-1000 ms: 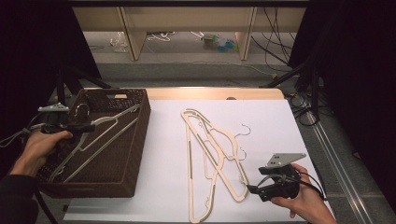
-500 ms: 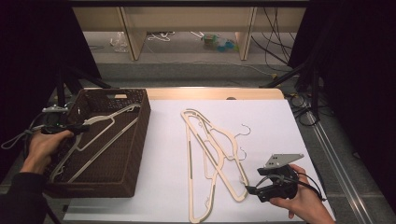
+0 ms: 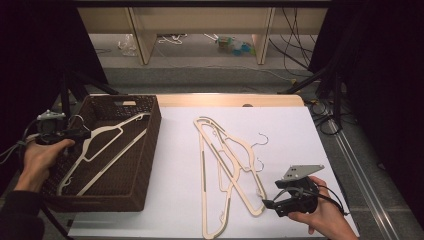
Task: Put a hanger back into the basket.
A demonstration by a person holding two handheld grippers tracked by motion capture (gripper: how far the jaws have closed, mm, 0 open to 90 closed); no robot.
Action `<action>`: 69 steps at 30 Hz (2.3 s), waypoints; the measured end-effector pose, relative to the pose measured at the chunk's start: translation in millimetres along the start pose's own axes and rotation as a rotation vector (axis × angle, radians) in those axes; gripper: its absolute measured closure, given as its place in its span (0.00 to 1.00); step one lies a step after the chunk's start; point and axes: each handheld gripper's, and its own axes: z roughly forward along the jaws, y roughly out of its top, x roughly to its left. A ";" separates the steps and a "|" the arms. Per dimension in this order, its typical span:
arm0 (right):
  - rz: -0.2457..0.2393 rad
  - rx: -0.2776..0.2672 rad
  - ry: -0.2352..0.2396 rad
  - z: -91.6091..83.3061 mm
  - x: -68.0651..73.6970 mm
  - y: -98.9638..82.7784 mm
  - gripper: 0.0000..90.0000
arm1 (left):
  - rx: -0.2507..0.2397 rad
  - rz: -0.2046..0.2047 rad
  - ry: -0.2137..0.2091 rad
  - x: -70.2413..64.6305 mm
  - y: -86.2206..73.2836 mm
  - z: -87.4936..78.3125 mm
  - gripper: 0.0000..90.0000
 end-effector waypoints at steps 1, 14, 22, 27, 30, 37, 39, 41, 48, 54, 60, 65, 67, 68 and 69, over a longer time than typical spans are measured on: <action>0.005 0.000 -0.002 -0.2 -0.1 0.0 0.28 | -0.018 -0.023 0.008 -6.6 1.3 -3.7 0.54; 0.017 -0.003 -0.009 1.5 -1.0 -0.2 0.27 | -0.243 0.067 -0.155 -109.8 4.1 -61.3 0.33; 0.040 -0.022 -0.033 3.5 -5.0 -1.2 0.25 | -0.307 0.164 -0.266 -174.2 -9.7 -69.5 0.28; 0.053 -0.050 -0.049 7.2 -9.5 -3.0 0.23 | -0.329 0.177 -0.322 -203.7 -18.1 -65.7 0.28; 0.053 -0.062 -0.052 9.3 -11.2 -3.9 0.23 | -0.318 0.202 -0.360 -217.8 -21.6 -60.2 0.28; 0.050 -0.053 -0.049 12.7 -11.6 -5.1 0.23 | -0.263 0.206 -0.398 -244.5 -33.7 -44.5 0.28; 0.064 -0.074 -0.056 14.8 -11.2 -5.7 0.23 | -0.253 0.222 -0.413 -250.5 -36.8 -42.3 0.28; 0.059 -0.078 -0.061 15.9 -12.3 -5.9 0.23 | -0.244 0.228 -0.427 -252.9 -38.2 -40.9 0.28; 0.067 -0.051 -0.053 16.9 -12.8 -5.3 0.23 | -0.224 0.250 -0.465 -270.6 -51.1 -33.4 0.28; 0.077 -0.056 -0.062 19.2 -14.1 -5.1 0.23 | -0.225 0.254 -0.474 -279.8 -59.3 -28.9 0.28; 0.078 -0.056 -0.093 32.1 -17.1 -0.3 0.24 | -0.211 0.242 -0.486 -289.4 -73.3 -25.1 0.28; 0.114 0.021 -0.125 44.6 -23.4 9.2 0.27 | -0.215 0.276 -0.478 -292.1 -82.0 -23.6 0.28; 0.117 0.060 -0.141 51.0 -26.9 12.9 0.27 | -0.219 0.251 -0.476 -291.3 -83.3 -23.3 0.28; 0.127 0.069 -0.145 52.1 -26.7 13.7 0.28 | -0.220 0.250 -0.471 -290.1 -83.0 -23.0 0.28; 0.127 0.069 -0.145 52.1 -26.7 13.7 0.28 | -0.220 0.250 -0.471 -290.1 -83.0 -23.0 0.28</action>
